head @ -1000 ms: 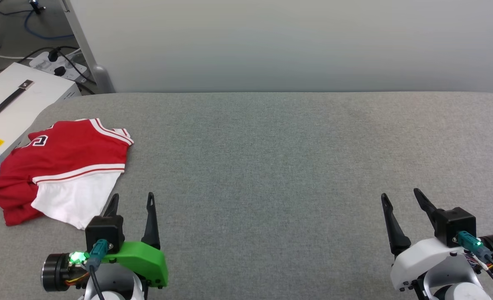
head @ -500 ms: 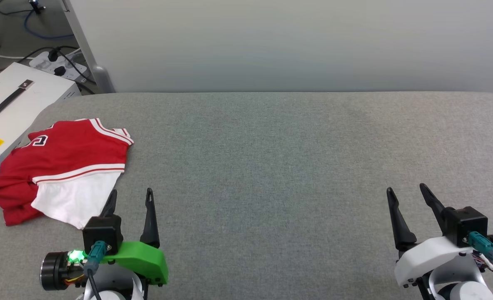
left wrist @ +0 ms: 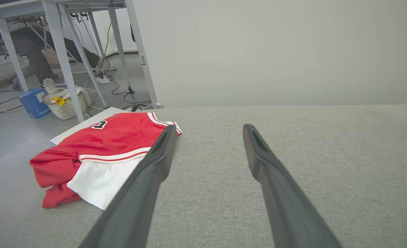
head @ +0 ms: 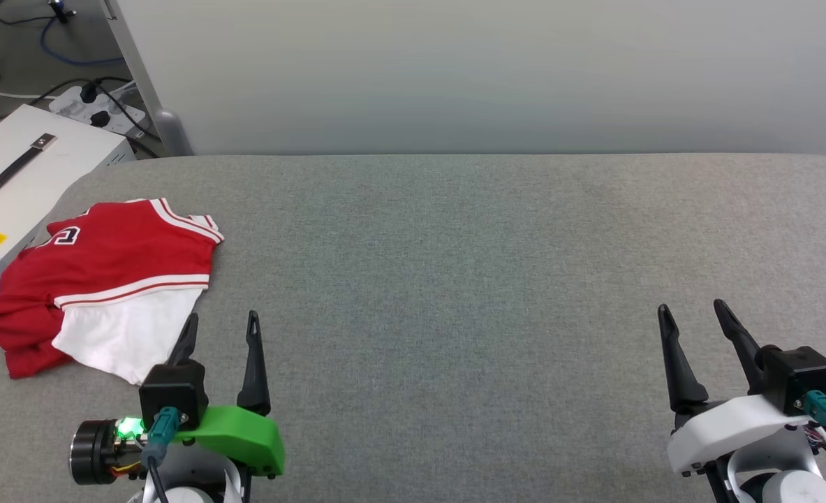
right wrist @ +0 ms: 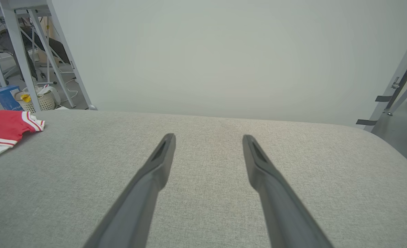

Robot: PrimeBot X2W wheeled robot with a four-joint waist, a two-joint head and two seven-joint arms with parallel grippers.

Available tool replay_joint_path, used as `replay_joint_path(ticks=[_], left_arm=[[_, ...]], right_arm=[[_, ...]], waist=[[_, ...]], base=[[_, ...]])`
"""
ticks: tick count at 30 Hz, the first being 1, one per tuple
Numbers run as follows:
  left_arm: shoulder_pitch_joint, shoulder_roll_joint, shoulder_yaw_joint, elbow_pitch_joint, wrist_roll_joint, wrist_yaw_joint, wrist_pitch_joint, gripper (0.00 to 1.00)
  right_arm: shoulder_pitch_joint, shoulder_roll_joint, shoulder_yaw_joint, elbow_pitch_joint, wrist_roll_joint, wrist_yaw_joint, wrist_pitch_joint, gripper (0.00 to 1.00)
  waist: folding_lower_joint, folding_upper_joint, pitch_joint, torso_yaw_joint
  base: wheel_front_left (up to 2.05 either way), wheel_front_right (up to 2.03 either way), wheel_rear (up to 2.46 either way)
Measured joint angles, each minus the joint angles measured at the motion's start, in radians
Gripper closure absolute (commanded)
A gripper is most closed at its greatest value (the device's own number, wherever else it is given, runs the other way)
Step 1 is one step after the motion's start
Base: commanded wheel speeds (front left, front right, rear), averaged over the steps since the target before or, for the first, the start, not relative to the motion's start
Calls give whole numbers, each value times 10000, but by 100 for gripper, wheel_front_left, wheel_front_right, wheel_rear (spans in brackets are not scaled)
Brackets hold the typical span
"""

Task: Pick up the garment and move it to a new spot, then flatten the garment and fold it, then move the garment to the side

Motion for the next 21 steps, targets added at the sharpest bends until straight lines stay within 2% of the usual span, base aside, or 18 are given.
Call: replay_joint_path(ticks=[21], left_arm=[[55,0,-138,-29,-73,31,-447,0]], right_arm=[[199,0,-29,-29,443,0,-441,0]], waist=[[0,0,41,22]], base=[[0,0,0]])
